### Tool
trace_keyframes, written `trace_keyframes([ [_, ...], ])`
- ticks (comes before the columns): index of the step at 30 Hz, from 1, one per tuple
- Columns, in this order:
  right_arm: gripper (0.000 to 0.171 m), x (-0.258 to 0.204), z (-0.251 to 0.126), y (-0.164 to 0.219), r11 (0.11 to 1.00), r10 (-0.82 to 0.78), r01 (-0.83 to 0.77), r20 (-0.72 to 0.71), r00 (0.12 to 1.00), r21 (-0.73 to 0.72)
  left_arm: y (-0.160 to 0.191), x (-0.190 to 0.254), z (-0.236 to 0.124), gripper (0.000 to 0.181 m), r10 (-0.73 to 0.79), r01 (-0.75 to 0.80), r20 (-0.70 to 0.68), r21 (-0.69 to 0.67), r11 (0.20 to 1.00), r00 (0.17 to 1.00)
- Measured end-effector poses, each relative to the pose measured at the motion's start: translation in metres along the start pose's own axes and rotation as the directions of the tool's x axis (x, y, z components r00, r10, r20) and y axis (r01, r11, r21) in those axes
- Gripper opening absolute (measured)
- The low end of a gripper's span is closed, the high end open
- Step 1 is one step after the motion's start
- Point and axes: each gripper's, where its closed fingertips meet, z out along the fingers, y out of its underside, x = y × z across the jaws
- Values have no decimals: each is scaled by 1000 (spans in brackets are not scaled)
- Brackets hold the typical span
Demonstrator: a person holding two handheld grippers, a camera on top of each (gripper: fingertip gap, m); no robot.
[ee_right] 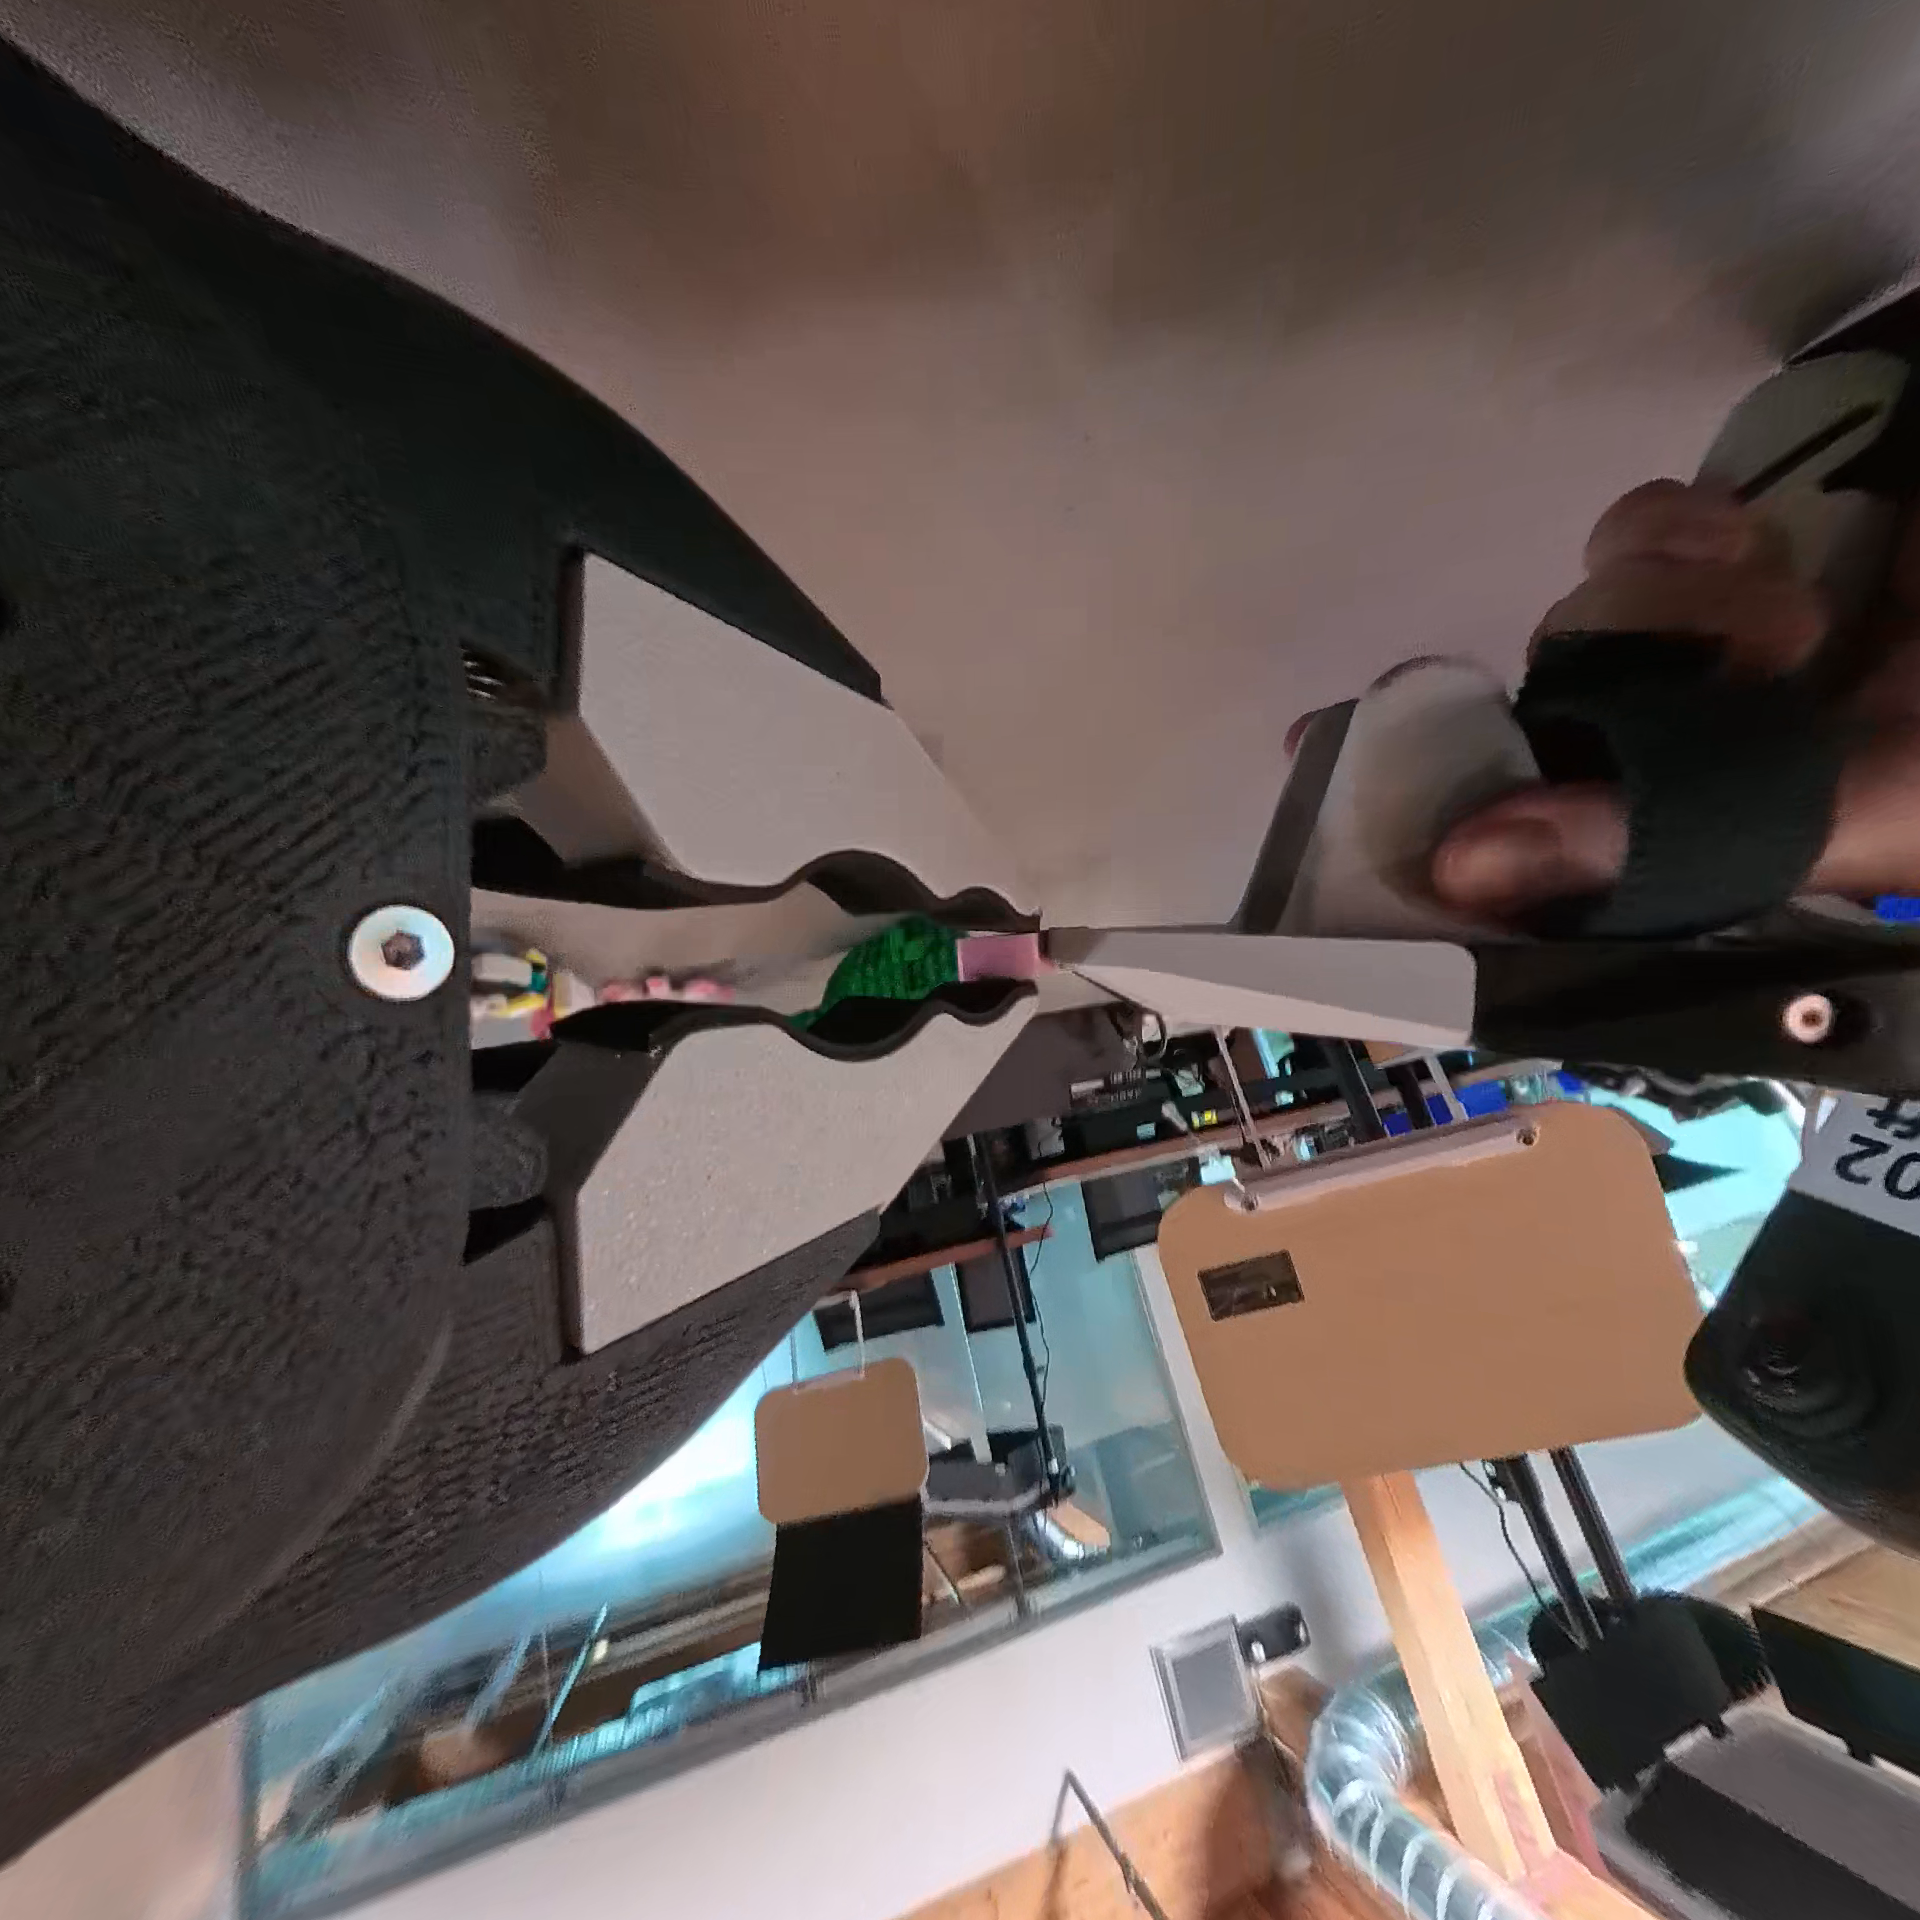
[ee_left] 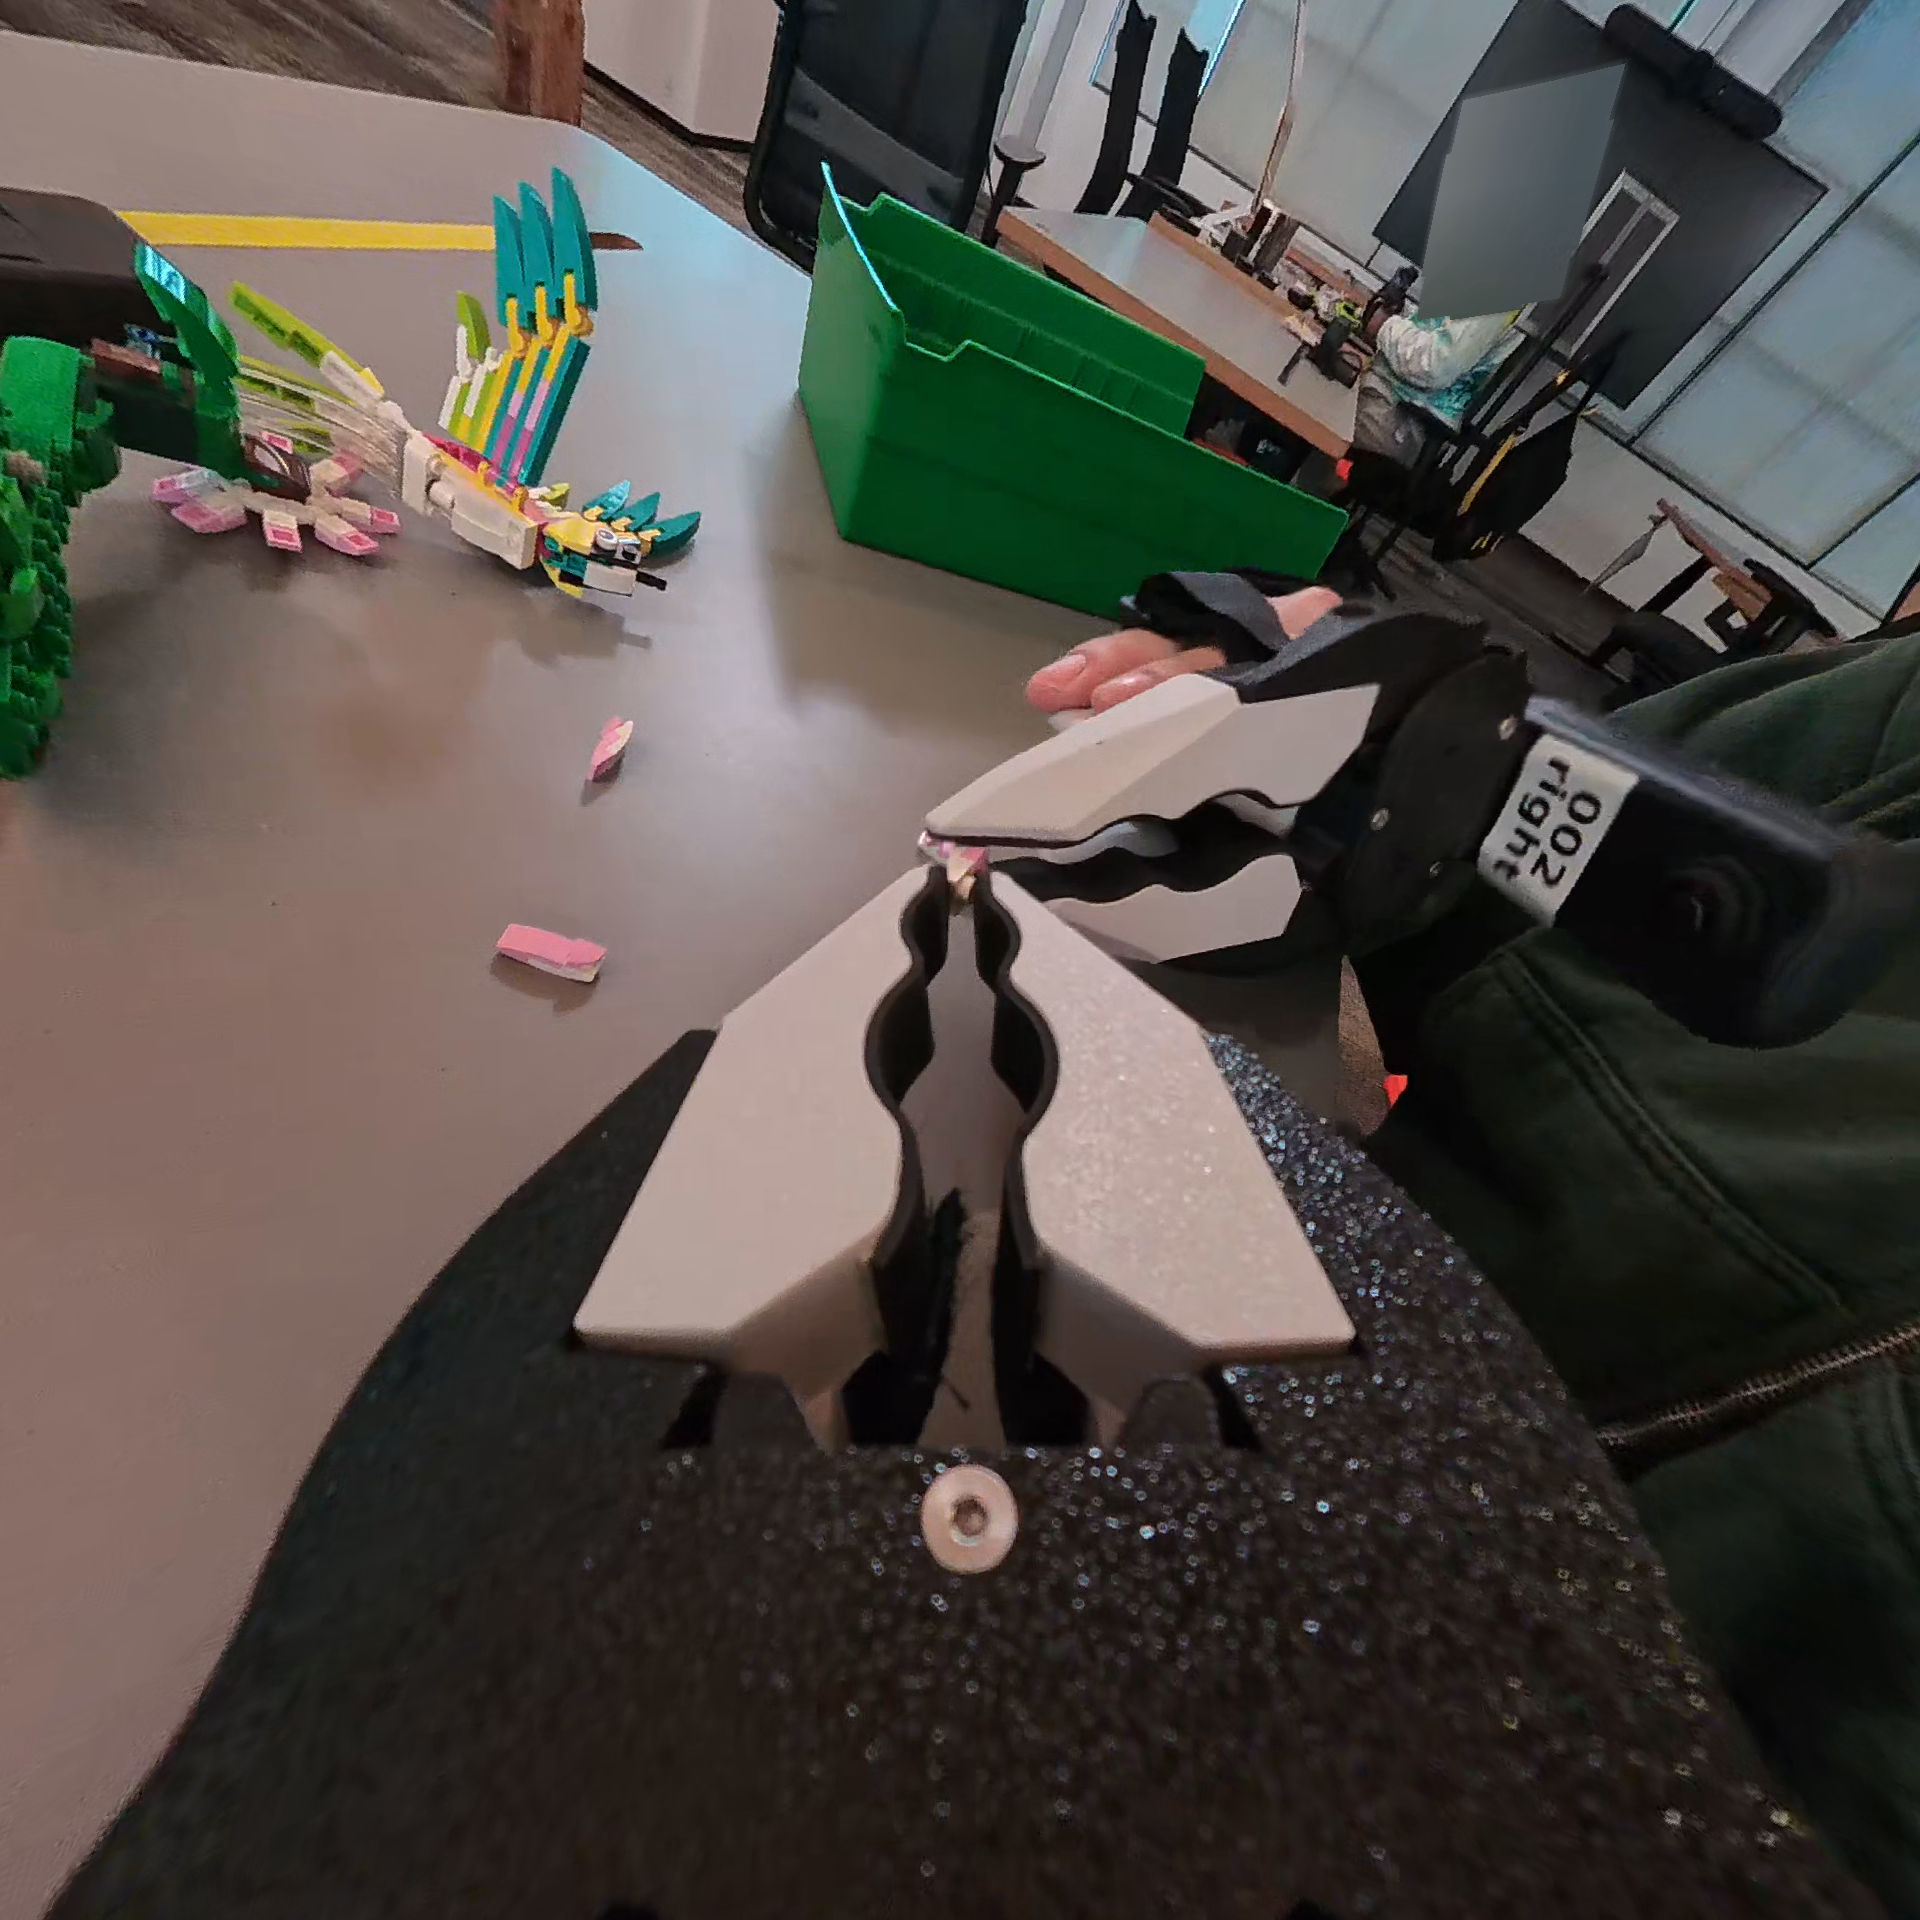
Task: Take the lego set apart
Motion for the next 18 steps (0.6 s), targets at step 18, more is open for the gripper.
trace_keyframes([
  [18, 4, 33, -20, -16, 980, -190, 198, -203, 961, 22, -24, 22, -11, 3, 149, -146, -12, 130, 981, 989],
])
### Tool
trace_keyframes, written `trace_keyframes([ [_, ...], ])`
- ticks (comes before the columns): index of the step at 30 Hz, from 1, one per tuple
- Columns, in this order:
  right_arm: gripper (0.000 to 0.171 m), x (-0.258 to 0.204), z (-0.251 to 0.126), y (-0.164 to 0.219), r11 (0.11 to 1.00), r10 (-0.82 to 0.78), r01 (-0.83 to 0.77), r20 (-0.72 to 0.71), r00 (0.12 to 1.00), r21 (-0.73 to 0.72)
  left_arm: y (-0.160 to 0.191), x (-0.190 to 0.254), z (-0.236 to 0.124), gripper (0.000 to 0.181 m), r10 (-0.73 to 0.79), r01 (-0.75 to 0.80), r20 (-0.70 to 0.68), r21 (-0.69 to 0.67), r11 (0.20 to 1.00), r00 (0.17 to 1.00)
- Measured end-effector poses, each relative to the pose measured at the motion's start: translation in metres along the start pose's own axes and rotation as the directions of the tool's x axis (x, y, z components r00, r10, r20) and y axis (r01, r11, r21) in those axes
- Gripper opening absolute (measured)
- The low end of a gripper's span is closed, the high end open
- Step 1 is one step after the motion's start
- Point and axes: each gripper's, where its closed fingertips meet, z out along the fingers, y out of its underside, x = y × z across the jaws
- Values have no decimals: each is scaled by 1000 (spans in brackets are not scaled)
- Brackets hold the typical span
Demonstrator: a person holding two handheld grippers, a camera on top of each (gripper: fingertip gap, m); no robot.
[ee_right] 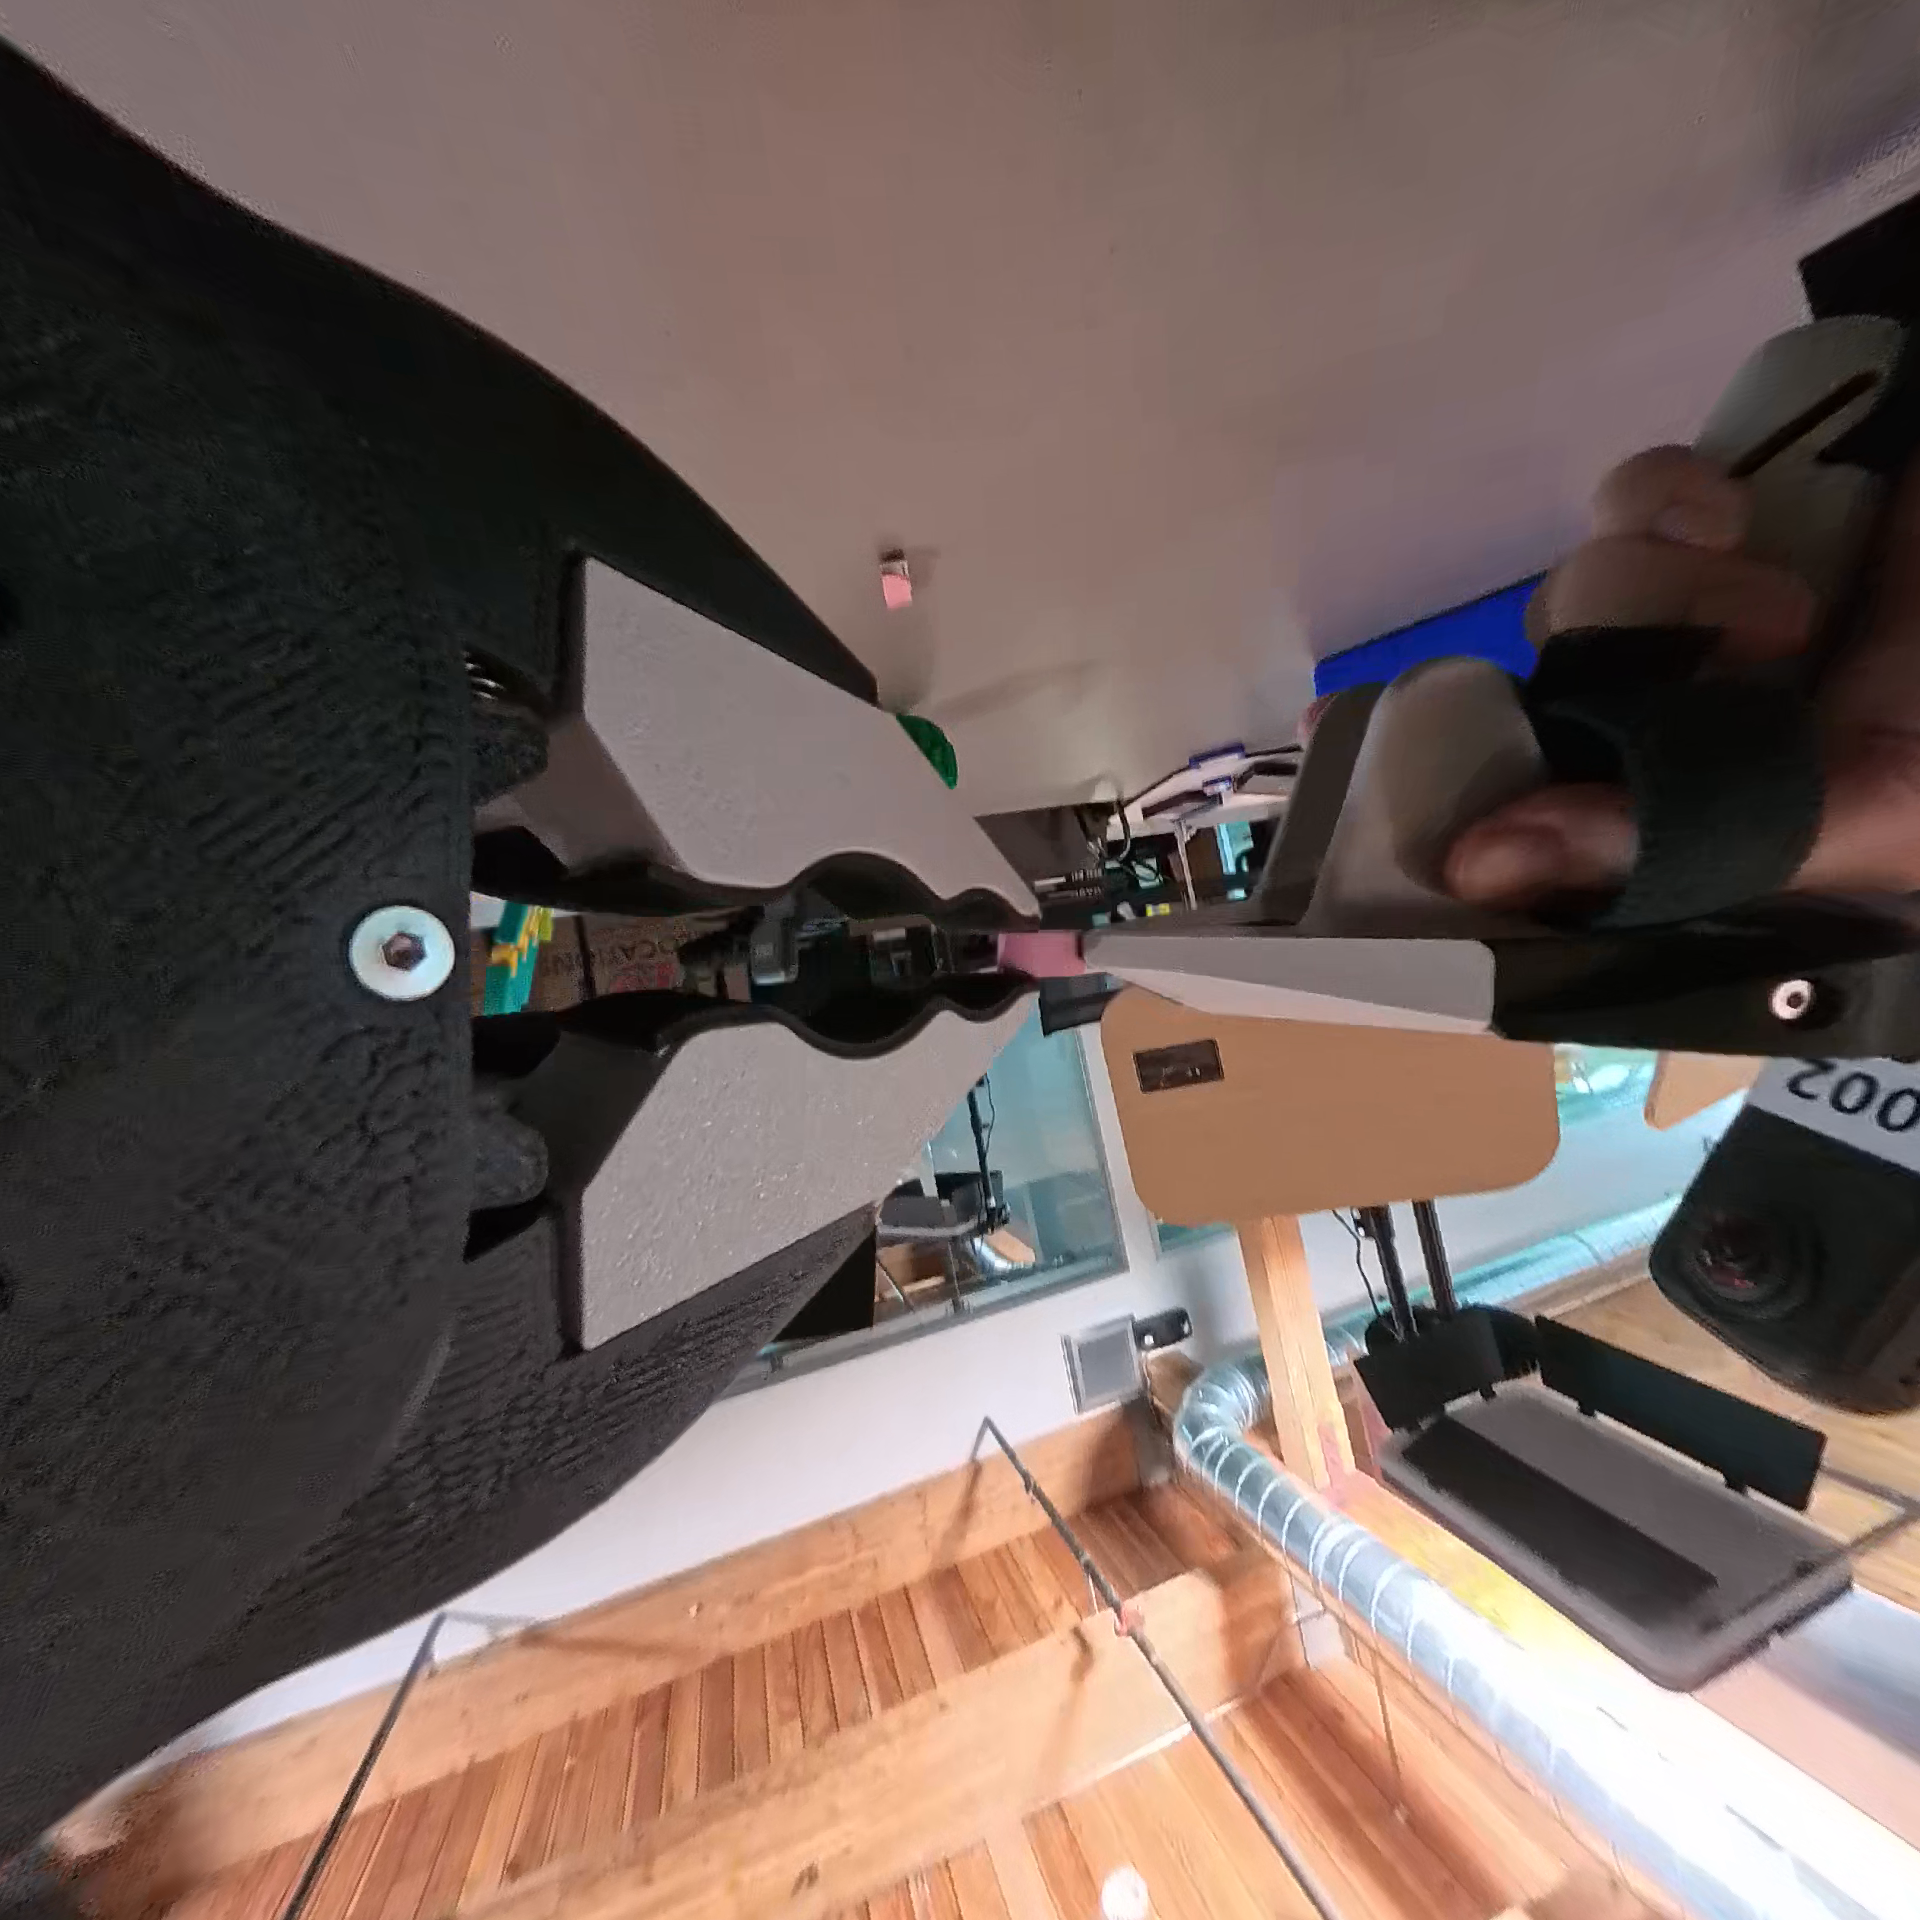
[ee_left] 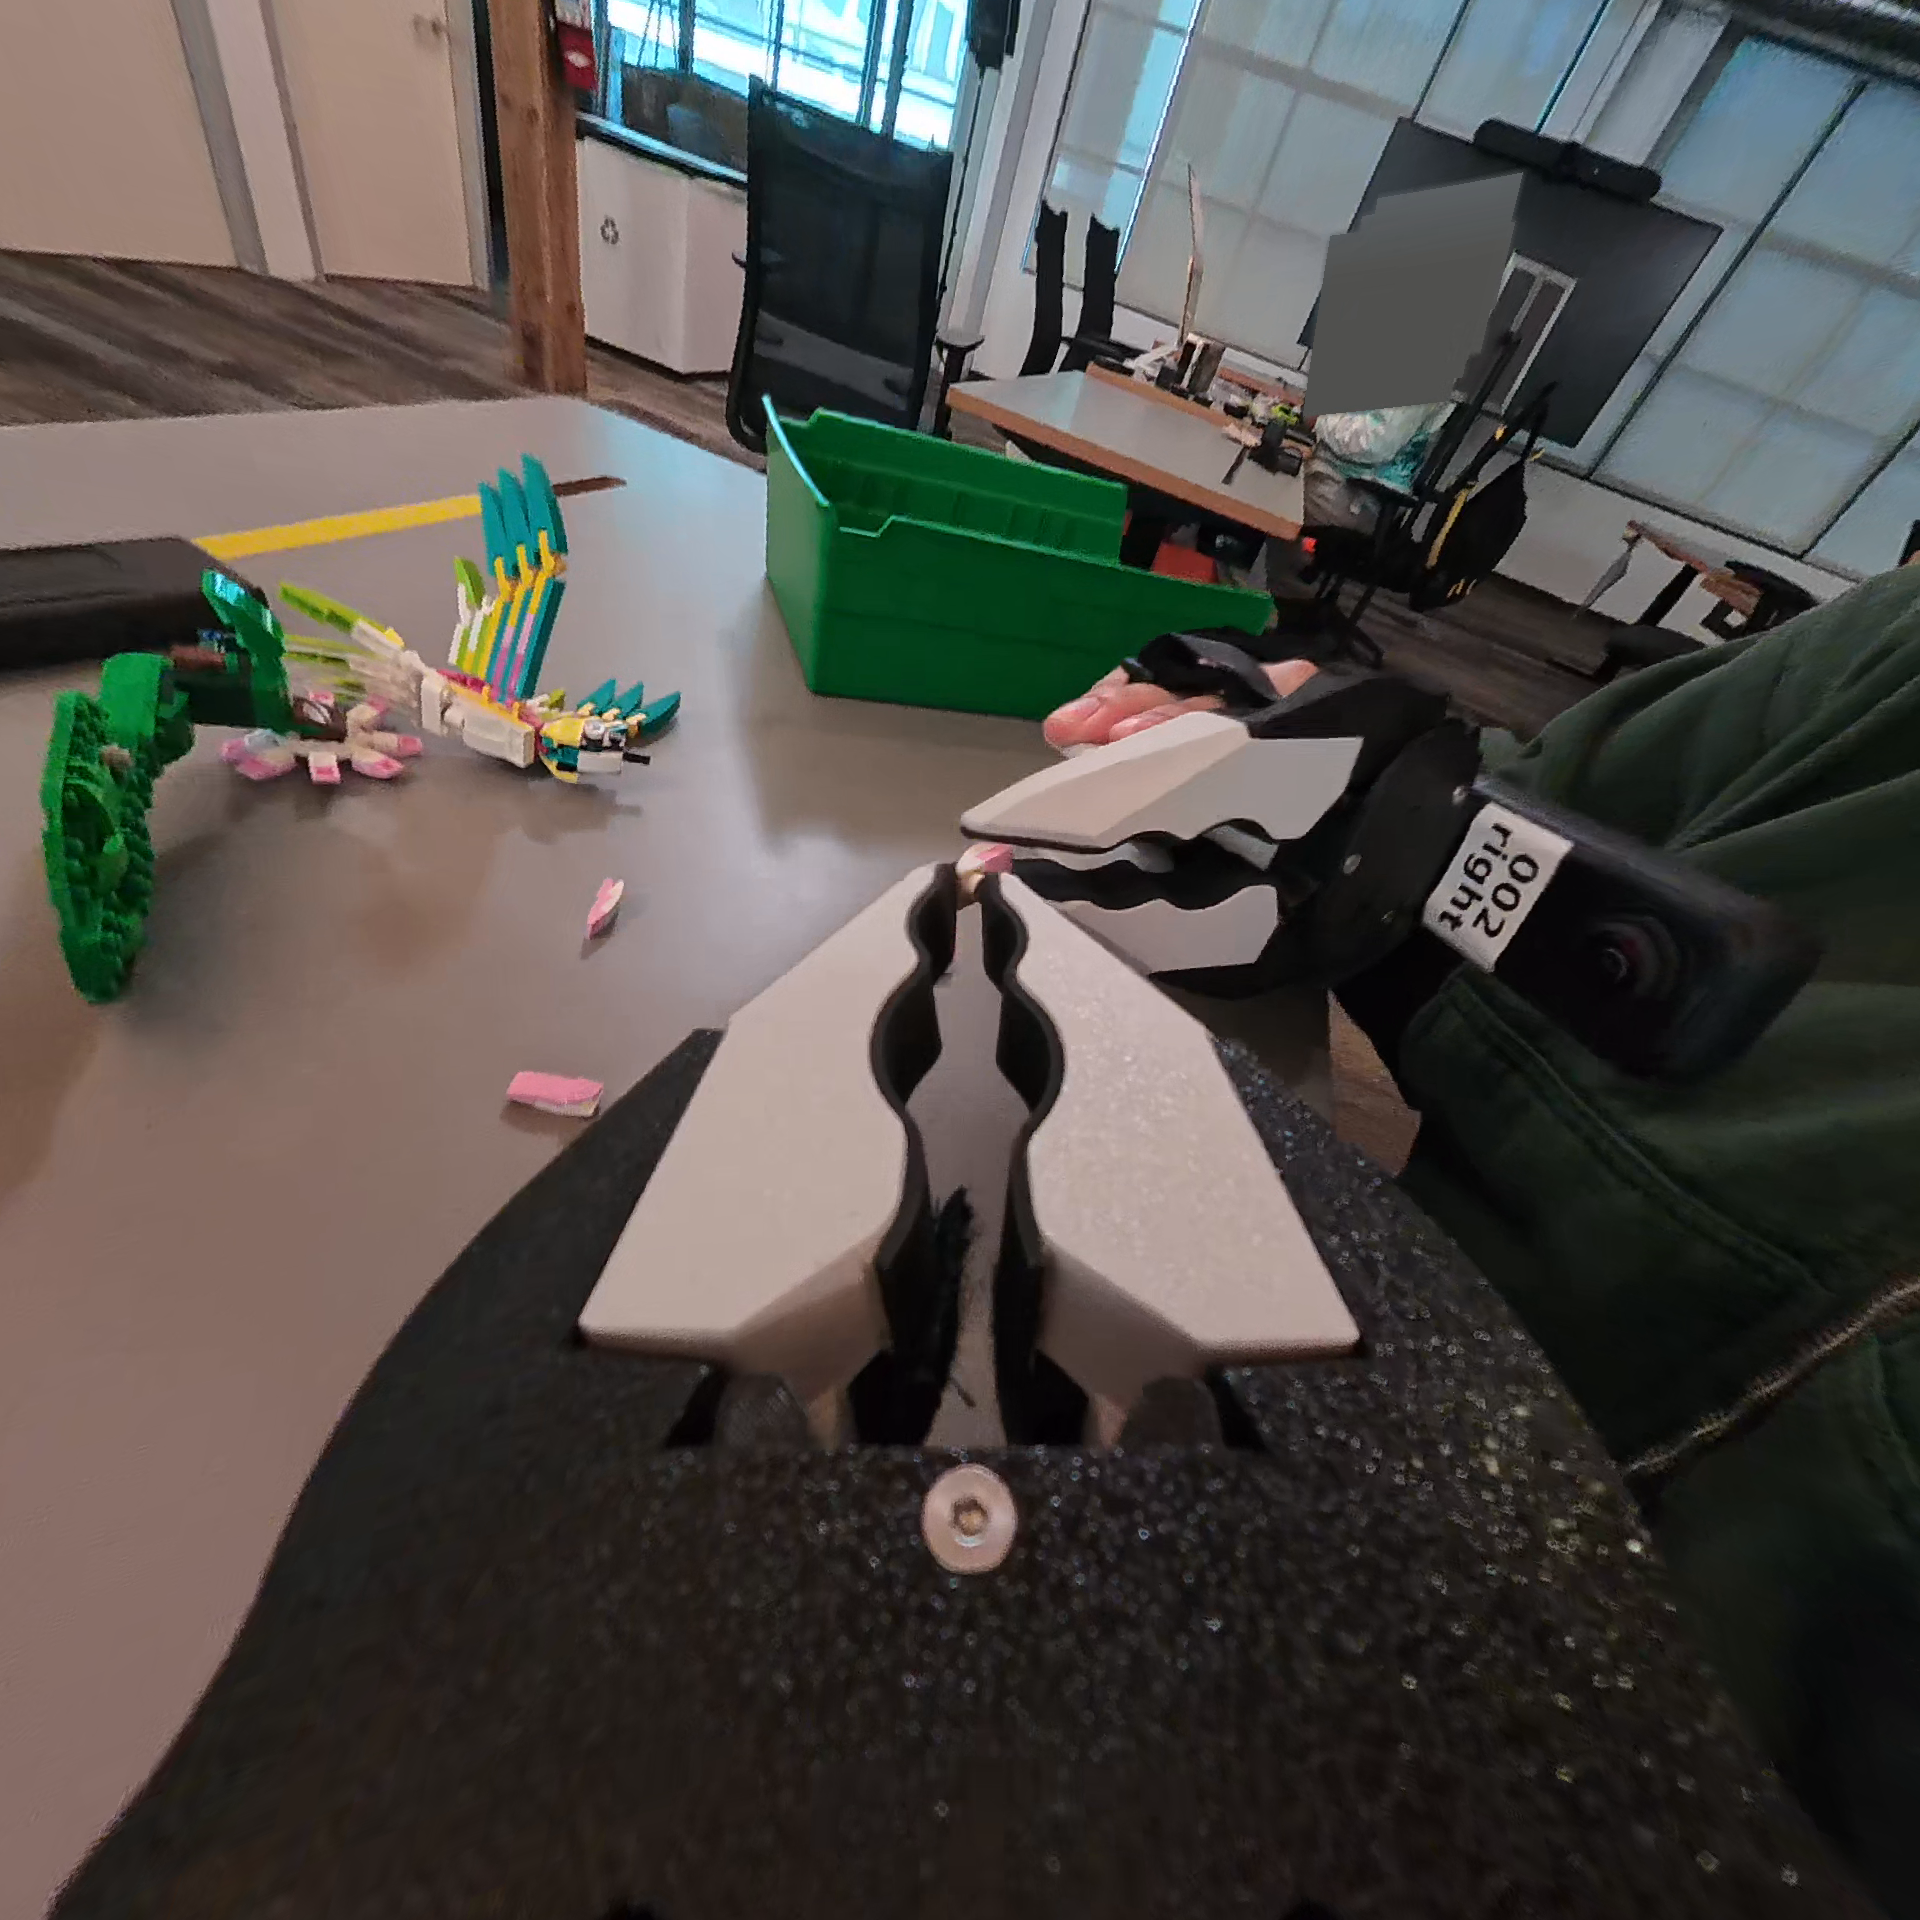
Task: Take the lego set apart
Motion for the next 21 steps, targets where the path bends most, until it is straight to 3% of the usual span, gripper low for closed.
trace_keyframes([
  [11, 4, 14, -9, -10, 991, -108, 115, -106, 988, 62, -10, 11, 0, 3, -67, 73, -95, 62, 995, 993],
  [12, 4, 14, -9, -11, 994, -67, 75, -87, 994, 86, -10, 12, -1, 3, -84, 92, -114, 66, 994, 990],
  [14, 5, 11, -8, -14, 971, 169, -175, 48, 984, 166, -7, 16, -4, 3, -117, 126, -184, 42, 991, 976],
  [16, 6, 11, -7, -18, 847, 457, -498, 226, 860, 184, -11, 22, -8, 4, -99, 118, -236, 70, 991, 967],
  [17, 6, 10, -5, -17, 747, 586, -649, 315, 746, 148, -11, 20, -9, 4, -9, 27, -186, 93, 995, 982],
  [18, 5, 13, -4, -13, 620, 698, -778, 379, 608, 105, -14, 18, -11, 1, 102, -88, -122, 121, 989, 987],
  [19, 5, 14, -3, -9, 473, 780, -880, 440, 445, 52, -21, 19, -15, 10, 209, -197, -62, 164, 967, 976],
  [21, 5, 16, -4, -5, 153, 835, -985, 543, 87, -78, -35, 14, -21, 19, 334, -343, 77, 203, 917, 939],
])
